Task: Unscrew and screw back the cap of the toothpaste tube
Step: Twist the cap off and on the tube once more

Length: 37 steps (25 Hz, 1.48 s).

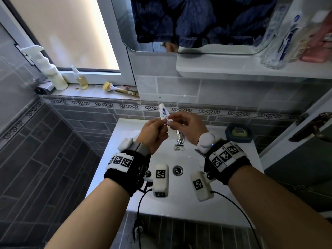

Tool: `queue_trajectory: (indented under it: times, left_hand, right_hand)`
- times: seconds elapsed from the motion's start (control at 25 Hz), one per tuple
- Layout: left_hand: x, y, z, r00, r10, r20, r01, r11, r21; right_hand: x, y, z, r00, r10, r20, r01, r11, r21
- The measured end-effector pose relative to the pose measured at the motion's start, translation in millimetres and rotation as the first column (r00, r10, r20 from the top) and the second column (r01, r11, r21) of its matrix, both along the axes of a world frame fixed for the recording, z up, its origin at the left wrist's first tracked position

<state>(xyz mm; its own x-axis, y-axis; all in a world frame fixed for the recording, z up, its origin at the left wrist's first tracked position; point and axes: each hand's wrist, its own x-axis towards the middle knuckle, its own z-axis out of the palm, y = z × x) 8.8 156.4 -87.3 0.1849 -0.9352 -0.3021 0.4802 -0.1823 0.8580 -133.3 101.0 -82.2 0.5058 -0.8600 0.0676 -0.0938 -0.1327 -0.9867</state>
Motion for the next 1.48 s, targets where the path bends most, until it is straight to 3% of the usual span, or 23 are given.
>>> queue_trajectory:
  times: [0.08,0.32,0.52,0.72,1.0,1.16,1.32,1.4,1.48]
  left_hand:
    - [-2.2,-0.1,1.7,1.000,0.013,0.000,-0.013,1.000,-0.007]
    - [-19.9,-2.0,-1.3,0.966,0.186,0.181,-0.180,0.982,-0.049]
    - [-18.5,-2.2,-7.0,0.861,0.273,0.428,-0.218,0.960,-0.173]
    - [-25.7,-6.4,-12.9,0.817,0.359,0.451,-0.299,0.933,-0.200]
    - [-15.1,-5.9,-10.7,0.838,0.237,0.491,-0.137,0.963,-0.231]
    - [-12.5,-2.3,-9.8,0.874,0.272,0.402,-0.186,0.953,-0.240]
    - [-11.3,-6.6,-5.3,0.973,0.180,0.144,-0.161,0.977,-0.139]
    - [-7.7,-8.7,-0.9,0.990,0.143,0.003,-0.143,0.987,-0.075]
    - [-2.6,-10.3,3.8,0.993,0.113,-0.042,-0.114,0.993,-0.023]
  right_hand:
    - [1.6,0.4,-1.2,0.998,-0.028,0.056,0.027,0.999,0.021]
    - [6.1,-2.8,-5.9,0.991,-0.101,0.090,0.096,0.993,0.066]
    - [4.5,-4.4,-6.2,0.983,-0.159,0.090,0.145,0.979,0.144]
    - [7.0,-3.0,-7.7,0.977,-0.213,0.020,0.208,0.968,0.138]
    - [7.6,-9.3,0.7,0.970,-0.238,0.058,0.225,0.959,0.172]
    - [11.7,-2.3,0.4,0.979,-0.199,0.043,0.194,0.975,0.107]
    - [5.9,-3.5,4.3,0.996,-0.086,-0.001,0.087,0.996,0.003]
    - [5.3,-4.8,7.5,0.998,-0.050,-0.038,0.048,0.998,-0.037]
    - [6.1,-5.8,11.4,0.997,-0.047,-0.059,0.041,0.995,-0.094]
